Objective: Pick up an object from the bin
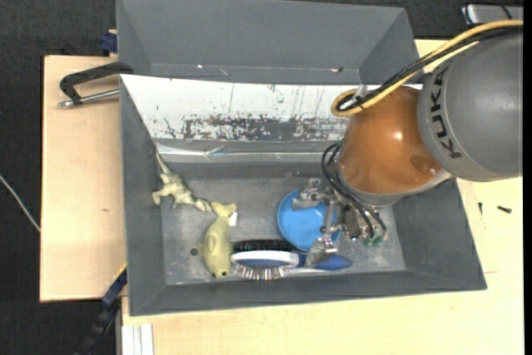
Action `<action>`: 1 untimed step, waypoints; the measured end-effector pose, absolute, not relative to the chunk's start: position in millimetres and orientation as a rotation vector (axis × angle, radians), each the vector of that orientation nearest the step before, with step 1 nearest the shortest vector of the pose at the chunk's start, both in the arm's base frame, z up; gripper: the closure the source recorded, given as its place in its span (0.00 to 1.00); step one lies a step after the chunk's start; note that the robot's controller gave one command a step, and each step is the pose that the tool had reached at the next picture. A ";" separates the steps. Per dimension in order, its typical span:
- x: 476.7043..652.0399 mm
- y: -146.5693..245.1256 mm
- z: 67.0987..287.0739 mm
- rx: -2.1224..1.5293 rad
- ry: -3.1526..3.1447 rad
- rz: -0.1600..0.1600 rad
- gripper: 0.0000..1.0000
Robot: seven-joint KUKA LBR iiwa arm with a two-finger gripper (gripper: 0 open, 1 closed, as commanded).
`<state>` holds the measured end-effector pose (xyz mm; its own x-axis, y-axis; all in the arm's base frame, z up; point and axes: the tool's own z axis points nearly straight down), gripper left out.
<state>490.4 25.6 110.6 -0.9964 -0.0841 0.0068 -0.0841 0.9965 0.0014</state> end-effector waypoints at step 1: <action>492.8 23.2 72.8 0.413 -3.118 -0.001 0.00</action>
Offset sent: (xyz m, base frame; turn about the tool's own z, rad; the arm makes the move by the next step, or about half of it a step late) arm 0.0005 -0.0032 -0.0406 -0.1792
